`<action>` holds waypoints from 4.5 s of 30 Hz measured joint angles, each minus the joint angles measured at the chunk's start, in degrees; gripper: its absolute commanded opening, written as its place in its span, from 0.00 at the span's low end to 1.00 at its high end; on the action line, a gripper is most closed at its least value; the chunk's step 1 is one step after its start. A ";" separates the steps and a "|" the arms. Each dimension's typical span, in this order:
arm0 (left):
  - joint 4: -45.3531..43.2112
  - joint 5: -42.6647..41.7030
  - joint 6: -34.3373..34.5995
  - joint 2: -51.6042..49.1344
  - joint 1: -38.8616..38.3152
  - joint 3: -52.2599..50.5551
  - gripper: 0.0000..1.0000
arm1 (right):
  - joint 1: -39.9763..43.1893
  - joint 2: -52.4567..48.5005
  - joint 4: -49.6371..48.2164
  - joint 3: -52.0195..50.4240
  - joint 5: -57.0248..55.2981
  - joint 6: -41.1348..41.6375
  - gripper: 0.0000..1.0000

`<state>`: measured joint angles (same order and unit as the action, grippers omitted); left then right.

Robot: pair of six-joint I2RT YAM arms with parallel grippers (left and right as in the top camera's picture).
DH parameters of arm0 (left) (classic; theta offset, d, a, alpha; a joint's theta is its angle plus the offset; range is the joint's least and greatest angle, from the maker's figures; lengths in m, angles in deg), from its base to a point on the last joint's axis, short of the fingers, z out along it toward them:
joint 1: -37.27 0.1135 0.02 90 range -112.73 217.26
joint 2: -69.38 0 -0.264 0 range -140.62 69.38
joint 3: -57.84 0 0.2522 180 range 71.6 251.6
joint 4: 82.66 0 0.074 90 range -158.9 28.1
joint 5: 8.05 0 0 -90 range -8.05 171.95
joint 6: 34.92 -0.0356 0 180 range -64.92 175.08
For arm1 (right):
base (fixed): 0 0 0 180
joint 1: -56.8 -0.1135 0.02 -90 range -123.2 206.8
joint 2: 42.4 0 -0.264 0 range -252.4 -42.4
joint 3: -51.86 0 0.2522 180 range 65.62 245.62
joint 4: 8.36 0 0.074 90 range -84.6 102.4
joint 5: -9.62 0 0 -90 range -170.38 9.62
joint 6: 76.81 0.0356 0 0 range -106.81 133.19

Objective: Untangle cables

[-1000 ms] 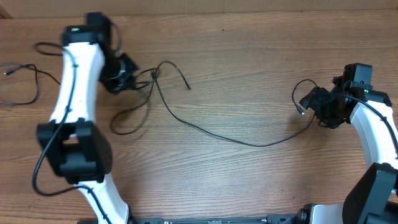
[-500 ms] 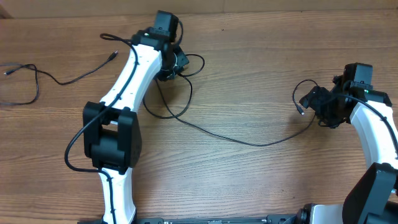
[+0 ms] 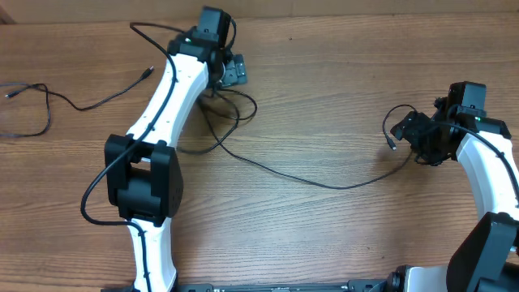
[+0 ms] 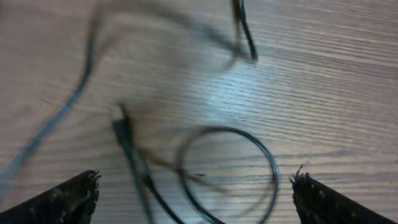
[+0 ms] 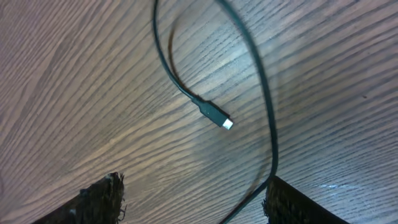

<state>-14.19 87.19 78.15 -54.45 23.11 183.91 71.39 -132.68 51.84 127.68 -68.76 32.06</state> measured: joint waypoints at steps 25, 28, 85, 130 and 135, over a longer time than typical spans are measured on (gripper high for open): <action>-8.26 -0.04 -35.78 -0.07 1.81 3.89 1.00 | 0.00 0.00 -3.54 -2.40 0.20 0.63 0.81; -8.09 1.20 -49.16 -0.37 1.84 3.89 1.00 | 0.00 0.00 -3.48 -2.40 0.20 0.66 0.83; 22.29 -22.60 -16.70 7.34 3.56 8.15 0.04 | 0.00 0.00 -2.89 -2.40 0.20 0.61 0.93; -6.80 -6.93 17.73 7.13 -9.27 -15.87 0.25 | 0.00 0.00 -2.05 -2.40 0.20 0.63 0.96; -6.80 -8.50 18.71 7.13 -9.51 -15.87 0.30 | 0.00 0.00 -2.05 -2.40 0.20 0.61 0.96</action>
<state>-20.98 78.68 96.86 -47.32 13.60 168.04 71.39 -132.68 49.78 125.28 -68.57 32.68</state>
